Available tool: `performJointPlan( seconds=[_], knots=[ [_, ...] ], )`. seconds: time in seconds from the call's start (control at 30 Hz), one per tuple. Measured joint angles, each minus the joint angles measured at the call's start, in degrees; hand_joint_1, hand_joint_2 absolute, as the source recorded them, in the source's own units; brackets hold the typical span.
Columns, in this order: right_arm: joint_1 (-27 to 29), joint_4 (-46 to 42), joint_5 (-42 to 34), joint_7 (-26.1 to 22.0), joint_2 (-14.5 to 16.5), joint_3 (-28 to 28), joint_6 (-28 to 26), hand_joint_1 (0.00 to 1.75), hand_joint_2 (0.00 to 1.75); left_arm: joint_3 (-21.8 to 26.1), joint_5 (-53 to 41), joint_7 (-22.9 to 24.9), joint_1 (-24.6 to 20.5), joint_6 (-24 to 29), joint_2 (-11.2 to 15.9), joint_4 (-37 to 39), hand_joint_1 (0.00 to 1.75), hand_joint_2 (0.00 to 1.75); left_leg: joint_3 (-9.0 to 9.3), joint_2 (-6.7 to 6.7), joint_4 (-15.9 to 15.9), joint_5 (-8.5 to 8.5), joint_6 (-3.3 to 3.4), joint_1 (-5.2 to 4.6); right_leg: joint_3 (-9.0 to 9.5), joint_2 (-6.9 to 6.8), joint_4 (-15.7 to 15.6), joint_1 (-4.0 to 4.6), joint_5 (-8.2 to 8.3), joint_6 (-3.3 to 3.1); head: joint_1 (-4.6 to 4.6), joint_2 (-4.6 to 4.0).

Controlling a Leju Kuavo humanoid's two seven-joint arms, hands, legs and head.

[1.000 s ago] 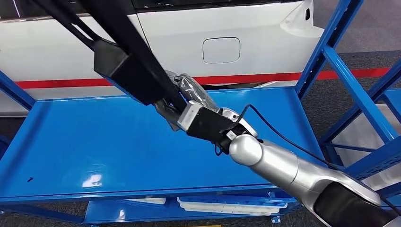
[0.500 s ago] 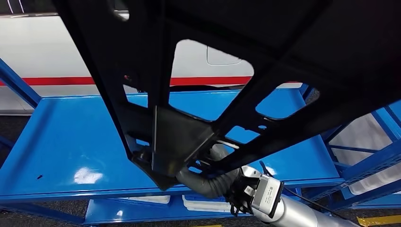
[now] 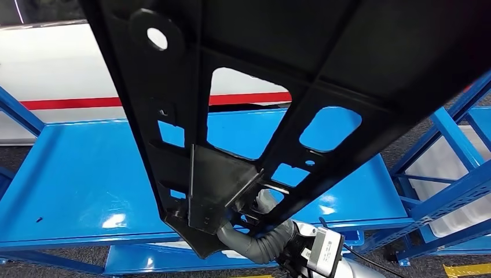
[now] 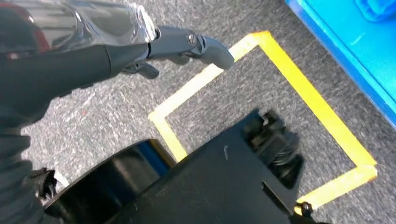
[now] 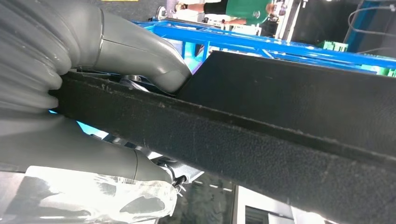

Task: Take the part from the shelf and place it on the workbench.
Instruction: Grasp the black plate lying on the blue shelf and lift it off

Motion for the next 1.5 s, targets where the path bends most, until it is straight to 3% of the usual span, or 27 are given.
performJointPlan(
  seconds=[0.07,0.13,0.27,0.33,0.4,0.43,0.47,0.5,0.53,0.6,0.67,0.73,0.8,0.87,0.93,0.97,1.0,1.03,1.1,1.17,1.2,1.27,1.3,1.33,1.43,1.47,1.5],
  knots=[
    [0.07,-0.08,0.01,0.08,0.0,0.0,-0.04,1.75,1.75,0.33,0.04,0.0,-0.18,-0.01,0.01,0.0,0.0,1.75,4.01,0.0,-8.42,4.11,0.44,-0.05,0.19,0.09,-0.01,0.0,-0.03,0.07,0.0,0.0],
    [0.08,-0.21,0.0,0.1,-0.01,-0.02,-0.06,1.75,1.75,0.78,0.07,-0.01,-0.36,0.0,0.03,0.0,0.0,1.75,7.43,-0.03,-15.64,6.63,0.99,-0.37,0.18,0.14,0.04,0.19,0.0,0.4,0.02,0.0],
    [0.23,-0.29,-0.11,0.29,-0.11,-0.05,-0.21,1.75,1.75,1.34,0.12,-0.08,-0.27,-0.11,0.04,0.0,0.0,1.75,7.94,-0.08,-17.4,7.56,2.06,-0.55,-0.25,0.09,0.2,0.31,0.0,1.57,0.09,0.0],
    [0.3,-0.31,-0.3,0.37,-0.26,-0.11,-0.39,1.75,1.75,1.53,0.18,-0.15,-0.3,-0.28,0.02,0.0,0.0,1.75,7.79,0.08,-18.09,8.33,2.93,-0.33,-1.5,0.07,3.42,0.41,-2.93,1.93,0.21,0.0],
    [0.49,-0.32,-0.37,0.41,-0.44,-0.18,-0.68,1.75,1.75,1.63,0.22,-0.19,-0.27,-0.4,0.02,0.0,0.0,1.75,7.4,0.2,-18.18,8.75,3.36,-0.45,-4.08,0.04,10.81,0.38,-7.57,1.98,0.32,0.0],
    [0.67,-0.32,-0.37,0.42,-0.56,-0.22,-0.92,1.75,1.75,1.67,0.24,-0.2,-0.19,-0.42,0.02,0.0,0.0,1.75,7.14,0.23,-18.15,8.92,3.43,-0.55,-5.18,0.04,14.3,0.38,-9.12,2.03,0.32,0.0],
    [0.87,-0.32,-0.38,0.42,-0.69,-0.31,-1.19,1.75,1.75,1.74,0.25,-0.19,-0.11,-0.43,0.02,0.0,0.0,1.75,6.86,0.25,-18.1,9.13,3.45,-0.62,-5.52,0.04,16.2,0.37,-9.65,2.07,0.31,0.0],
    [1.03,-0.32,-0.42,0.42,-0.83,-0.46,-1.47,1.75,1.75,1.84,0.25,-0.19,-0.06,-0.4,0.02,0.0,0.0,1.75,6.56,0.24,-18.01,9.32,3.41,-0.64,-4.76,0.03,15.79,0.34,-9.05,2.11,0.31,0.0],
    [1.13,-0.33,-0.46,0.42,-0.95,-0.67,-1.71,1.75,1.75,1.95,0.26,-0.18,-0.03,-0.38,0.02,0.0,0.0,1.75,6.25,0.2,-17.83,9.49,3.32,-0.61,-2.81,0.02,12.93,0.3,-7.52,2.13,0.31,0.0],
    [1.14,-0.39,-0.53,0.4,-1.14,-1.09,-1.93,1.75,1.75,2.12,0.26,-0.17,-0.01,-0.34,0.02,0.0,0.0,1.75,5.63,0.11,-17.25,9.71,3.0,-0.65,2.44,0.05,4.25,0.24,-4.45,2.11,0.31,0.0],
    [1.17,-0.57,-0.56,0.37,-1.28,-1.35,-1.97,1.75,1.75,2.32,0.25,-0.13,0.03,-0.28,0.02,0.0,0.0,1.75,5.18,0.05,-16.77,10.03,2.41,-0.81,4.89,0.19,-0.36,0.36,-3.28,1.72,0.29,0.0],
    [1.23,-0.7,-0.59,0.34,-1.37,-1.49,-1.98,1.75,1.75,2.5,0.23,-0.06,0.11,-0.2,0.05,0.0,0.0,1.75,4.81,0.02,-16.62,10.57,1.67,-0.86,4.38,0.28,-0.51,0.49,-2.91,1.06,0.26,0.0],
    [1.2,-0.76,-0.61,0.33,-1.42,-1.57,-1.98,1.75,1.75,2.56,0.2,-0.03,0.2,-0.16,0.11,0.0,0.0,1.75,4.0,0.02,-15.54,9.44,1.0,-0.67,3.57,0.13,-0.54,0.36,-2.23,0.24,0.22,0.0],
    [1.17,-0.89,-0.66,0.32,-1.45,-1.64,-1.98,1.75,1.75,2.59,0.14,-0.02,0.26,-0.16,0.14,0.0,0.0,1.75,2.13,0.08,-10.55,4.95,0.29,-0.36,2.47,-0.05,-0.59,0.23,-1.31,-0.44,0.15,0.0],
    [1.2,-0.99,-0.69,0.32,-1.48,-1.68,-1.98,1.75,1.75,2.6,0.07,-0.02,0.28,-0.16,0.13,0.0,0.0,1.75,-0.06,0.11,-2.66,0.21,-0.24,-0.18,1.25,-0.16,-0.56,0.35,-0.39,-0.65,0.11,0.0],
    [1.22,-1.0,-0.69,0.33,-1.49,-1.69,-1.98,1.75,1.75,2.6,0.04,-0.02,0.29,-0.16,0.13,0.0,0.0,1.75,-0.48,0.11,0.11,-0.7,-0.33,-0.14,0.65,-0.21,-0.54,0.42,0.06,-0.67,0.11,0.0],
    [1.23,-1.01,-0.69,0.33,-1.5,-1.69,-1.98,1.75,1.75,2.6,0.02,-0.02,0.31,-0.16,0.13,0.0,0.0,1.75,0.07,0.11,0.87,-0.3,-0.27,-0.14,0.07,-0.24,-0.52,0.52,0.52,-0.67,0.1,0.0],
    [1.23,-1.04,-0.69,0.33,-1.51,-1.69,-1.98,1.75,1.75,2.6,0.0,-0.02,0.3,-0.16,0.13,0.0,0.0,1.75,1.66,0.1,-0.65,1.06,-0.07,-0.18,-0.47,-0.23,-0.52,0.63,0.96,-0.64,0.1,0.0],
    [1.22,-1.21,-0.69,0.33,-1.52,-1.77,-1.98,1.75,1.75,2.62,-0.02,-0.02,0.18,-0.15,0.18,0.0,0.0,1.75,7.45,0.09,-9.1,3.84,0.93,-0.5,-1.34,-0.18,-0.52,0.84,1.81,-0.5,0.11,0.0],
    [1.18,-1.43,-0.68,0.33,-1.55,-1.9,-1.98,1.75,1.75,2.66,-0.04,-0.02,-0.05,-0.11,0.26,0.0,0.0,1.75,12.23,0.04,-17.1,4.44,1.9,-1.04,-1.76,-0.24,-0.64,0.82,2.65,-0.06,0.15,0.0],
    [1.15,-1.52,-0.68,0.32,-1.56,-1.95,-1.98,1.75,1.75,2.67,-0.04,-0.02,-0.14,-0.1,0.3,0.0,0.0,1.75,13.15,0.02,-18.94,4.3,2.22,-1.3,-1.87,-0.3,-0.78,0.68,3.1,0.28,0.15,0.0],
    [1.14,-1.66,-0.68,0.32,-1.61,-2.0,-1.98,1.75,1.75,2.67,-0.03,-0.02,-0.11,-0.09,0.26,0.0,0.0,1.75,12.81,0.08,-19.64,5.29,2.68,-1.42,-2.13,-0.35,-1.03,0.45,3.77,1.02,0.11,0.0],
    [1.15,-1.71,-0.68,0.32,-1.64,-2.07,-1.98,1.75,1.75,2.67,-0.02,-0.02,-0.11,-0.07,0.23,0.0,0.0,1.75,12.44,0.19,-19.95,5.95,3.03,-1.31,-2.51,-0.31,-0.61,0.43,3.11,1.31,0.12,0.0],
    [1.16,-1.74,-0.69,0.33,-1.68,-2.15,-1.95,1.75,1.75,2.68,-0.01,-0.02,-0.11,-0.04,0.22,0.0,0.0,1.75,11.9,0.3,-20.23,6.7,3.4,-1.15,-3.13,-0.27,0.72,0.46,1.42,1.5,0.16,0.0],
    [1.17,-1.74,-0.77,0.37,-1.76,-2.36,-1.84,1.75,1.75,2.73,0.13,-0.02,-0.1,0.0,0.17,0.0,0.0,1.75,9.7,0.42,-20.33,8.65,3.96,-1.04,-6.04,-0.22,10.89,0.43,-6.73,1.84,0.25,0.0],
    [1.19,-1.74,-0.84,0.39,-1.78,-2.39,-1.84,1.75,1.75,2.73,0.16,-0.02,-0.05,-0.01,0.15,0.0,0.0,1.75,8.86,0.43,-20.23,9.25,3.93,-1.04,-6.56,-0.22,14.29,0.41,-7.84,1.97,0.25,0.0],
    [1.19,-1.74,-0.9,0.4,-1.79,-2.4,-1.84,1.75,1.75,2.74,0.18,-0.02,-0.01,-0.01,0.14,0.0,0.0,1.75,7.97,0.45,-20.06,9.83,3.86,-1.02,-6.29,-0.22,16.05,0.38,-7.38,2.09,0.24,0.0]
  ],
)
